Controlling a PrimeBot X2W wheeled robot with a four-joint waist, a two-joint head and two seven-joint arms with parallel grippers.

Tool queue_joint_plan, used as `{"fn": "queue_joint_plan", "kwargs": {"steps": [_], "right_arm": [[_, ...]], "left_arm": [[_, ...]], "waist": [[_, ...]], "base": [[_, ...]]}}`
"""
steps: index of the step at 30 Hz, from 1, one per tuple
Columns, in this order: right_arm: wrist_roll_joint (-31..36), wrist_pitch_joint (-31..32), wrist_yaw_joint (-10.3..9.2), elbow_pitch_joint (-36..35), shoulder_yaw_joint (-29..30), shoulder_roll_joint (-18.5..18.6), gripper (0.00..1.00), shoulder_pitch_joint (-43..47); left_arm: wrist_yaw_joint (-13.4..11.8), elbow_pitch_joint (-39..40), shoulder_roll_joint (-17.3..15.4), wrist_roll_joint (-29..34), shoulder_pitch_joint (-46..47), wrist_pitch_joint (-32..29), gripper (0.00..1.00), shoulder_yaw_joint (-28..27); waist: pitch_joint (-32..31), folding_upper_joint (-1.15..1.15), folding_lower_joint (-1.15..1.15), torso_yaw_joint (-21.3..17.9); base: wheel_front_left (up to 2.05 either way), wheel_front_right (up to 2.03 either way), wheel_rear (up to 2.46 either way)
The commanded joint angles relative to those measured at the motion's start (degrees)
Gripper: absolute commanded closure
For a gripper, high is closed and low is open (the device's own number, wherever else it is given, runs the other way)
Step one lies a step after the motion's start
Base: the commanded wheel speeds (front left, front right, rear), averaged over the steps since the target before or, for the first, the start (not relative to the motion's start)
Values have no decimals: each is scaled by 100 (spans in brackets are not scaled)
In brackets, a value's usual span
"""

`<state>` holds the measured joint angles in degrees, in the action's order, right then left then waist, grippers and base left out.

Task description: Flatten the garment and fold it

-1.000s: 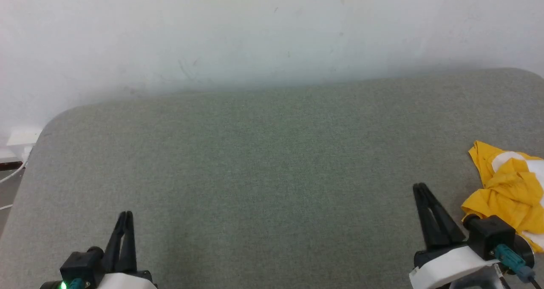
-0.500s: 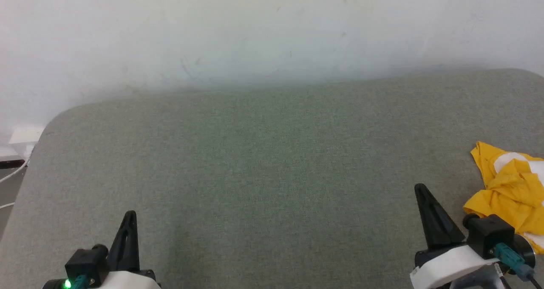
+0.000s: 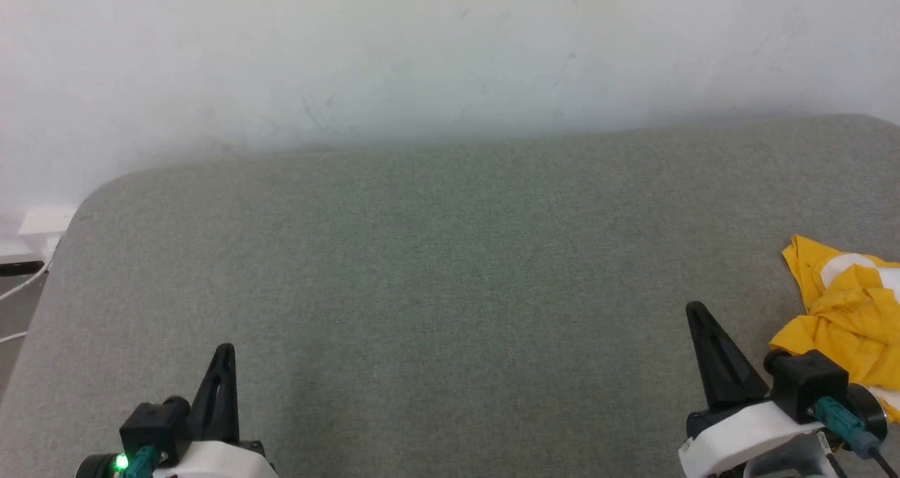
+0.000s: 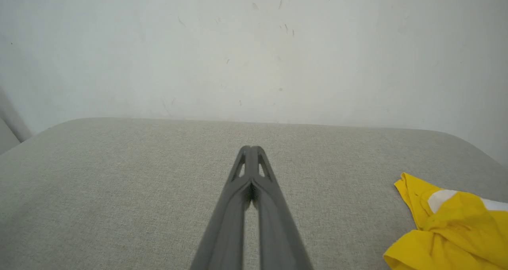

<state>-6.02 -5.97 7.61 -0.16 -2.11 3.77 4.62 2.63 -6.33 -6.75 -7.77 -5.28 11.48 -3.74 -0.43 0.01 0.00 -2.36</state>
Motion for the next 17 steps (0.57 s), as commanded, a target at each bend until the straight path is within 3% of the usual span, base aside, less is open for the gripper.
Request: {"fn": "queue_joint_plan", "kwargs": {"steps": [1,17], "right_arm": [[53,42,-3,3,12,-16,100,-87],[140,131,-4,5,44,-28,100,-147]], "left_arm": [[-41,52,32,67,96,-53,100,16],[-77,145,89,180,165,-229,100,74]], "waist": [[1,-1,0,5],[8,-1,0,42]], "base": [[0,0,0],[0,0,0]]}}
